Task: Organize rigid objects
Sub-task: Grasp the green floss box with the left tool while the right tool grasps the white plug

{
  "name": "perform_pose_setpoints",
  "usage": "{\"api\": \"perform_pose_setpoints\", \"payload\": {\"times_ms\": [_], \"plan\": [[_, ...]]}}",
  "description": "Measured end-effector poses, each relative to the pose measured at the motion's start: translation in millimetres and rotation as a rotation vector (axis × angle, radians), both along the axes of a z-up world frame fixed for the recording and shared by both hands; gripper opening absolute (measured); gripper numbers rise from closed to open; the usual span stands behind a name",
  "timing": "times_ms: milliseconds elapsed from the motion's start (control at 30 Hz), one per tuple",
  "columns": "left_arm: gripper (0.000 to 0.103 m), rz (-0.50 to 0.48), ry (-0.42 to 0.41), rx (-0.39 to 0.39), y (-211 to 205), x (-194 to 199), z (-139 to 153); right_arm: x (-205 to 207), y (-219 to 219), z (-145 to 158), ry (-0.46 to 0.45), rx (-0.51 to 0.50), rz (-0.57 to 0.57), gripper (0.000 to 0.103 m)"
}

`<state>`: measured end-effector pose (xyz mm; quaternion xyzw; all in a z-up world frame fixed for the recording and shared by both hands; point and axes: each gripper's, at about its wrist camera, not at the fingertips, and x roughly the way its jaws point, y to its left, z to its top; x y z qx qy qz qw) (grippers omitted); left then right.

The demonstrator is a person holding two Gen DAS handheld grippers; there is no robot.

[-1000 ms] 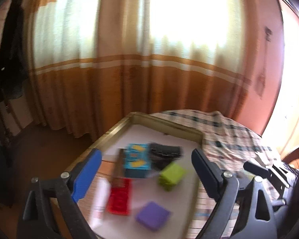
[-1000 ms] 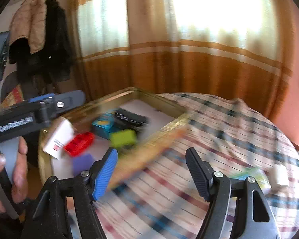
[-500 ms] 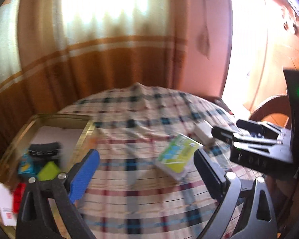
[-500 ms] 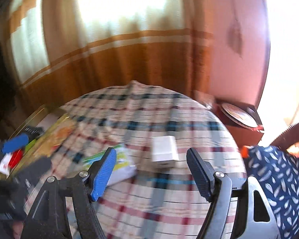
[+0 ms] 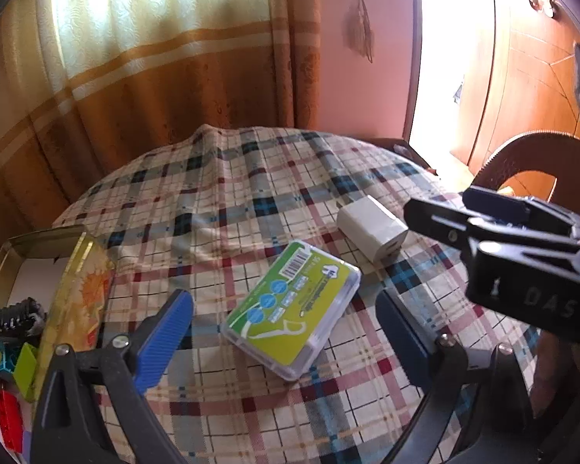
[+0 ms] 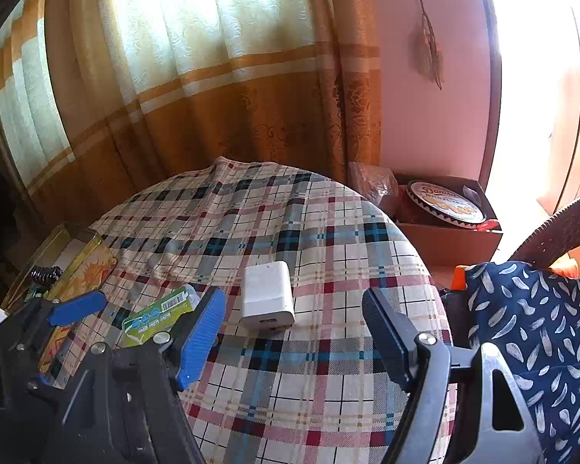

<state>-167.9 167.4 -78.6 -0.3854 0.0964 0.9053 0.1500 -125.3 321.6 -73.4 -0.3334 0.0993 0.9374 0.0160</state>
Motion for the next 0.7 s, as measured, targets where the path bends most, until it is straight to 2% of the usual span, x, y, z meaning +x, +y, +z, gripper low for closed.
{"api": "perform_pose_setpoints", "payload": {"times_ms": [100, 167, 200, 267, 500, 700], "plan": [[0.081, -0.014, -0.026, -0.022, 3.8, -6.6, -10.7, -2.4, 1.0, -0.3, -0.002, -0.013, -0.002, 0.075], [0.060, -0.013, -0.042, -0.025, 2.3, -10.0, -16.9, -3.9, 0.8, 0.0, 0.000, -0.018, -0.004, 0.075], [0.057, -0.007, -0.065, 0.000, -1.8, -13.5, -18.6, -5.2, -0.2, -0.2, 0.000, -0.018, -0.002, 0.075], [0.056, 0.011, -0.073, 0.040, -10.2, -16.0, -17.4, -8.2, -3.1, -1.1, -0.005, -0.017, 0.002, 0.075], [0.056, 0.122, -0.055, 0.052, -42.5, -3.3, -13.2, -26.5, -20.1, -4.8, -0.037, 0.020, 0.039, 0.075], [0.056, 0.184, 0.001, 0.068, -60.0, 8.6, -6.4, -49.6, -30.6, -19.6, -0.154, 0.066, 0.070, 0.075]]}}
